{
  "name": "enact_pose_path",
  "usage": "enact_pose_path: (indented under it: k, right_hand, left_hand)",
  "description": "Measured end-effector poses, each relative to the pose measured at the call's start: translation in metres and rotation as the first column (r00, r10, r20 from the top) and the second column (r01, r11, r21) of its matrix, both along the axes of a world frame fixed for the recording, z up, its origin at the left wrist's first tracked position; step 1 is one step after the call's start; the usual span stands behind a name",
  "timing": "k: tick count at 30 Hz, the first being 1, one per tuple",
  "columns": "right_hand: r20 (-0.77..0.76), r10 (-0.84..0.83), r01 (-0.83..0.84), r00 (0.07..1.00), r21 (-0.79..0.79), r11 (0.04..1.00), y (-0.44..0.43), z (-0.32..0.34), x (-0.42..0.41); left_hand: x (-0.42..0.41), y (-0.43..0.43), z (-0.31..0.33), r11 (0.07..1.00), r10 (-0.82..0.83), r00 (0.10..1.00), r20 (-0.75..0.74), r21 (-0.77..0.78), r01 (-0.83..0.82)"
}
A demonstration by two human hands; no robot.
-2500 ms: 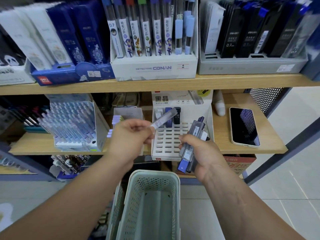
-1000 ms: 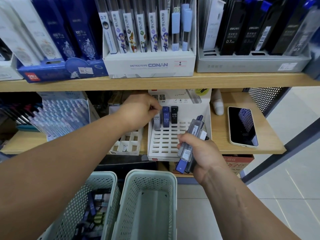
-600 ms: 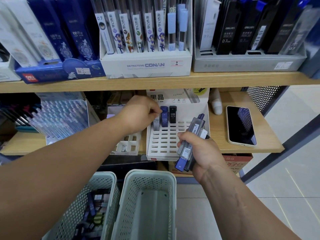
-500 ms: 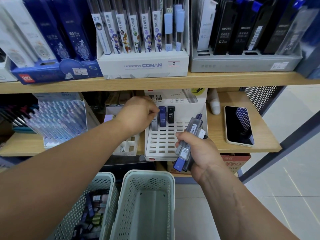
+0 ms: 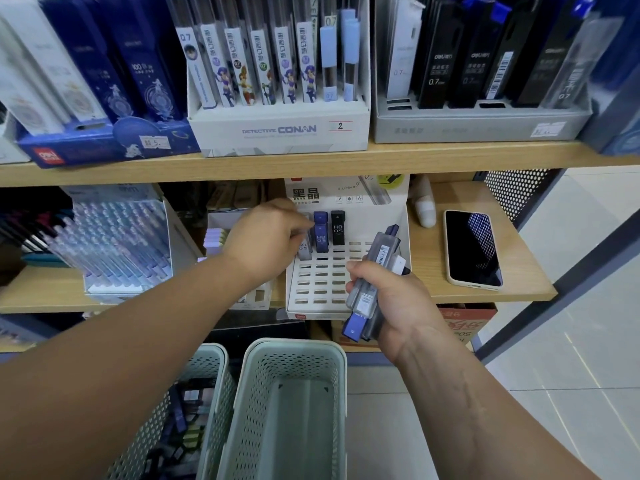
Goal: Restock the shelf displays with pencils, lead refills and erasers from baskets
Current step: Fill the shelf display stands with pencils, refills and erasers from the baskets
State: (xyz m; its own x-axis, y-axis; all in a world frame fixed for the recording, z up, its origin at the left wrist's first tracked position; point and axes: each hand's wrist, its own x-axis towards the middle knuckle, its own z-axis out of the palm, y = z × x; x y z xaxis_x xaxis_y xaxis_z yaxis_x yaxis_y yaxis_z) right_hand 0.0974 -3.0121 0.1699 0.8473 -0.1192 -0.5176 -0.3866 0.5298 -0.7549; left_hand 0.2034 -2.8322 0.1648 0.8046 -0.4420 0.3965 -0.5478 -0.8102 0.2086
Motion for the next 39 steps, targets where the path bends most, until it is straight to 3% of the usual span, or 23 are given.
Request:
enact_pose_path:
  k: [3, 6, 8, 10, 14, 17, 22, 29, 35, 39]
  right_hand:
    - [0.012, -0.009, 0.008, 1.000, 0.029, 1.000, 0.002, 0.000, 0.002]
    - [0.013, -0.017, 0.016, 1.000, 0.061, 0.998, 0.004, -0.001, 0.004]
    - [0.012, -0.018, 0.017, 1.000, 0.066, 0.998, 0.007, -0.002, 0.006]
    - [0.016, -0.011, 0.010, 1.000, 0.067, 0.998, 0.010, -0.004, 0.005]
    - [0.006, -0.001, 0.001, 1.000, 0.064, 0.998, 0.009, -0.005, 0.003]
    - [0.002, 0.009, -0.010, 1.000, 0.041, 0.999, 0.008, -0.005, 0.002]
    - [-0.013, 0.025, -0.025, 1.000, 0.005, 1.000, 0.007, -0.002, 0.000]
    - [0.025, 0.014, -0.015, 1.000, 0.054, 0.998, 0.004, -0.003, 0.002]
    - [0.027, -0.065, 0.063, 0.998, 0.064, 0.996, 0.002, -0.003, 0.004]
    - [-0.007, -0.067, 0.067, 0.998, 0.084, 0.994, 0.001, -0.003, 0.004]
  left_hand:
    - [-0.030, -0.010, 0.014, 0.958, 0.102, 0.990, -0.098, -0.257, -0.125]
    - [-0.076, -0.029, 0.021, 0.792, -0.029, 0.868, -0.496, -0.541, -0.283]
    - [-0.100, -0.037, 0.012, 0.751, -0.120, 0.756, -0.643, -0.558, -0.355]
    - [-0.110, -0.041, 0.003, 0.711, -0.136, 0.700, -0.701, -0.561, -0.423]
    - [-0.116, -0.044, -0.002, 0.569, -0.209, 0.623, -0.754, -0.612, -0.549]
    - [-0.118, -0.046, -0.004, 0.513, -0.240, 0.605, -0.760, -0.628, -0.585]
    - [-0.121, -0.047, -0.003, 0.459, -0.269, 0.612, -0.744, -0.658, -0.597]
    - [-0.115, -0.043, -0.005, 0.474, -0.175, 0.651, -0.738, -0.643, -0.602]
    - [-0.109, -0.027, 0.006, 0.430, -0.222, 0.624, -0.749, -0.650, -0.627]
    - [-0.100, -0.011, 0.017, 0.377, -0.159, 0.706, -0.690, -0.704, -0.602]
